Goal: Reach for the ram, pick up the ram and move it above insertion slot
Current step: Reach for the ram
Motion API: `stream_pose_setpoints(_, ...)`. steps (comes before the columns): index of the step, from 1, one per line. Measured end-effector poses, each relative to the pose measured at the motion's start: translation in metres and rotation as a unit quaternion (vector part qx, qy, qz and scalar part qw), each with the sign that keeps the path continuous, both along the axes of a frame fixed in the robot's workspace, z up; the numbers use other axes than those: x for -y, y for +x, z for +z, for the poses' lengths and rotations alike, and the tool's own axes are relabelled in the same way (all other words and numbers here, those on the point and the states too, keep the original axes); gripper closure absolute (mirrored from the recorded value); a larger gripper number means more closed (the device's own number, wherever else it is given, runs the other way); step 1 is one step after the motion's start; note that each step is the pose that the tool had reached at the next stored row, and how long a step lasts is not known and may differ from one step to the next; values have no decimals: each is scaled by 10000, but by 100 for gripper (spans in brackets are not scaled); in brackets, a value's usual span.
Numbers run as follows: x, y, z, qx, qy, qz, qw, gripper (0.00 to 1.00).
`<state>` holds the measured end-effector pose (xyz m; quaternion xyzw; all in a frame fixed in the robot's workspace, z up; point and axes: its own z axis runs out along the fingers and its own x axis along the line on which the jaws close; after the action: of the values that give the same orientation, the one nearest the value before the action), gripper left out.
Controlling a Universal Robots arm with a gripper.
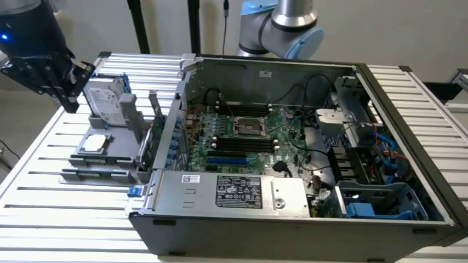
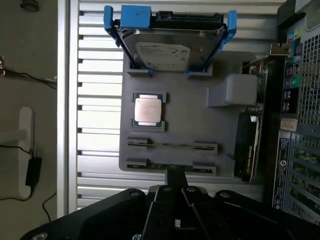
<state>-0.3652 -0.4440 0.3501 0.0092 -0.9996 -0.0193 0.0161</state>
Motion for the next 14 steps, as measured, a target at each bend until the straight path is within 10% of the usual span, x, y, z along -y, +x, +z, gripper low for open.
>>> stream_pose_setpoints(8, 124, 59, 1, -3, 0, 52, 10000, 89)
stream_pose_setpoints(14, 133, 73, 1, -4, -2, 97, 10000, 89)
